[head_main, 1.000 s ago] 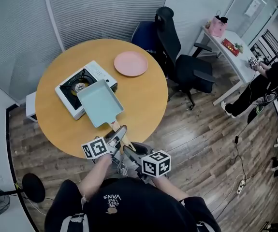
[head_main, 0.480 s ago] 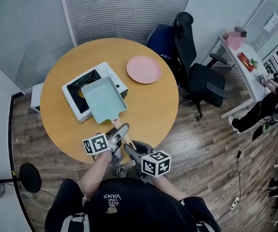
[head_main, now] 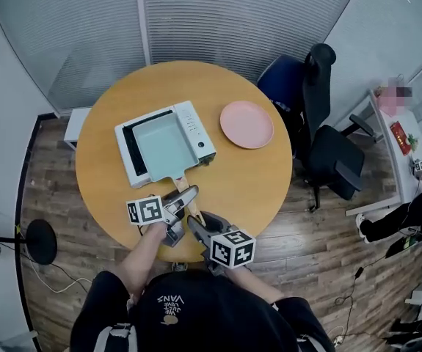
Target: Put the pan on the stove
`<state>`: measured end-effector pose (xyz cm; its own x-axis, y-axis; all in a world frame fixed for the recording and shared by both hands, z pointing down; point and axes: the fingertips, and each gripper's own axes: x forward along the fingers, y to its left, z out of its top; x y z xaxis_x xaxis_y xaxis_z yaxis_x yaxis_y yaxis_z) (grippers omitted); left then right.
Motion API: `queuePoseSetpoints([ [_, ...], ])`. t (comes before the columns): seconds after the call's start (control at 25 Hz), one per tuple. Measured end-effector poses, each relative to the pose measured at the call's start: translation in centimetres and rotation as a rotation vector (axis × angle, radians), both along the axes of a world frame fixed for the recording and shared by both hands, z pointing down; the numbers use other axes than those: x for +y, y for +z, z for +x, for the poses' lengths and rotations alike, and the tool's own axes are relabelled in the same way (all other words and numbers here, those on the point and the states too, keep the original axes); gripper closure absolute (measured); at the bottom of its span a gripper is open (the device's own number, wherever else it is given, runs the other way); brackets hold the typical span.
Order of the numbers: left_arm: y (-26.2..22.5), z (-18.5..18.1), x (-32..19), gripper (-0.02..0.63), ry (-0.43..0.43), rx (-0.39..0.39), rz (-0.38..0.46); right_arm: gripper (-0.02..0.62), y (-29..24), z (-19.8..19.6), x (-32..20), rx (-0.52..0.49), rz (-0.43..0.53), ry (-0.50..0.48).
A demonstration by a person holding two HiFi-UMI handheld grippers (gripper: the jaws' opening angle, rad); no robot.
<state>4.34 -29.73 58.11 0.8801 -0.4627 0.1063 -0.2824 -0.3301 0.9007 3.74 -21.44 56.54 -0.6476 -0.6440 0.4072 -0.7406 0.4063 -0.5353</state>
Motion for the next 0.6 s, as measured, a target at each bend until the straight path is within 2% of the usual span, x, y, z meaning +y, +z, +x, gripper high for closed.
queuePoseSetpoints([
  [0.28,0.3,-1.9,-3.4,0.393,-0.015,0.000,0.002,0.468,0.4,-1.8,-3.4,0.003,-0.005,-0.034],
  [0.6,1.6,-3.0,-4.8,0.390,-0.016,-0.004,-0.018,0.468,1.4,-2.9,-4.9,0.002,-0.029,-0.045],
])
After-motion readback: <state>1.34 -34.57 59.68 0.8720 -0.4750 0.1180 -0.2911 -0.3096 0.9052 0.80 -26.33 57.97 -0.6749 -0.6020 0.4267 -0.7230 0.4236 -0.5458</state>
